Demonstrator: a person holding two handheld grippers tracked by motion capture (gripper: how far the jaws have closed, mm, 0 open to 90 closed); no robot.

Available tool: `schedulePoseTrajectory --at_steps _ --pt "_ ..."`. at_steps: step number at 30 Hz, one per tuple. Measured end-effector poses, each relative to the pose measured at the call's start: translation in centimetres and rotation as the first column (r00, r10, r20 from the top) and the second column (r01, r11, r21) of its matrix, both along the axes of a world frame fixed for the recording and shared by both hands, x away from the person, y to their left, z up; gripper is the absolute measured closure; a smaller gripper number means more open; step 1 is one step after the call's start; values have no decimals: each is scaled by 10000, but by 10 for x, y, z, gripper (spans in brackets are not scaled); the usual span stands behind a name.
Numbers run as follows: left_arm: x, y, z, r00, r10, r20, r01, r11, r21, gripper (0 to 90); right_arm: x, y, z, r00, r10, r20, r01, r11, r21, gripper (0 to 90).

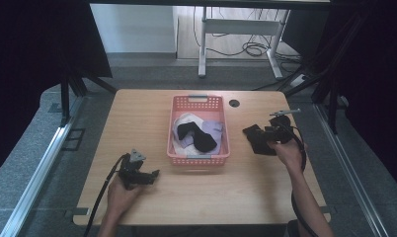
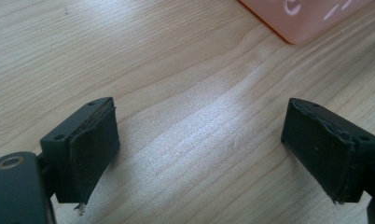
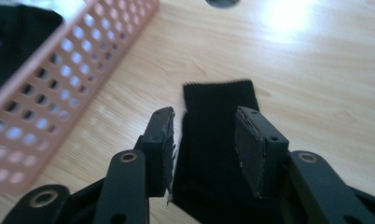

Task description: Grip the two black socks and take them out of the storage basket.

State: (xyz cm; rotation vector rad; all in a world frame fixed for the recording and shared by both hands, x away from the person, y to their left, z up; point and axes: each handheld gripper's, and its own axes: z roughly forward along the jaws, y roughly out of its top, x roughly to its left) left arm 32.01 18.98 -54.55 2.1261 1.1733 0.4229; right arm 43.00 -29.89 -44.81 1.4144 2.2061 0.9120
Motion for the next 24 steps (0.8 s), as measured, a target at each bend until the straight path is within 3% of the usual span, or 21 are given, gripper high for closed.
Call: schedulePoseTrajectory --at_steps 13,24 --pt "0 0 0 10000 -39 -12 39 10000 49 108 5 26 27 9964 653 538 -677 9967 445 523" --pt "0 0 0 10000 -42 -6 42 10000 53 108 12 61 38 9876 1399 711 -1453 9864 764 504"
